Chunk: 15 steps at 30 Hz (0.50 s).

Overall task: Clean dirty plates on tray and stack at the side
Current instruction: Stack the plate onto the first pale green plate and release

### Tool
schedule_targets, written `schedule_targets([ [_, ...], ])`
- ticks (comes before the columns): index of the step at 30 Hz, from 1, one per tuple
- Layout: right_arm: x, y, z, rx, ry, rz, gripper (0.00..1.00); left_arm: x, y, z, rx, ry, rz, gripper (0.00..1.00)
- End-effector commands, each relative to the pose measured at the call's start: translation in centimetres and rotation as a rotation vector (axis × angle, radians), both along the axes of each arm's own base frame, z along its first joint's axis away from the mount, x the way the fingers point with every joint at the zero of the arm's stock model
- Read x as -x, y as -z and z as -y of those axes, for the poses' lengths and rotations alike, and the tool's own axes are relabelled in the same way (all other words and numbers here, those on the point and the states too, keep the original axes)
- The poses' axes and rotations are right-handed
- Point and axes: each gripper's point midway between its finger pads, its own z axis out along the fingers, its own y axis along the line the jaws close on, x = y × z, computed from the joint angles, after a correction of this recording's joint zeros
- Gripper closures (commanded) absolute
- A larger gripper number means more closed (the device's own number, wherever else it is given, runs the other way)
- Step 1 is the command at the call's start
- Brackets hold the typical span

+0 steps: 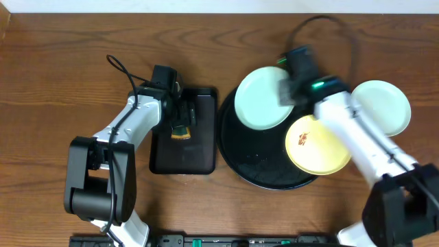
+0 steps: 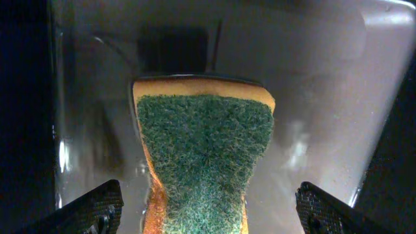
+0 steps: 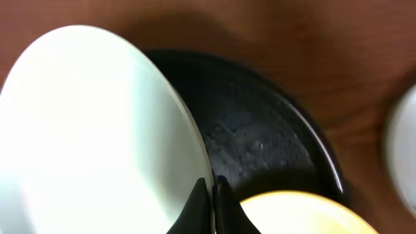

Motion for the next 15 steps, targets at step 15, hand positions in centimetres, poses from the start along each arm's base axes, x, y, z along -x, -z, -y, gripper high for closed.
schedule_targets([
  [15, 4.4, -0.4, 27.2, -0.408, 0.605, 0.012, 0.99, 0.4, 0.4, -0.2, -0.012, 0.001, -0.010, 0.14],
])
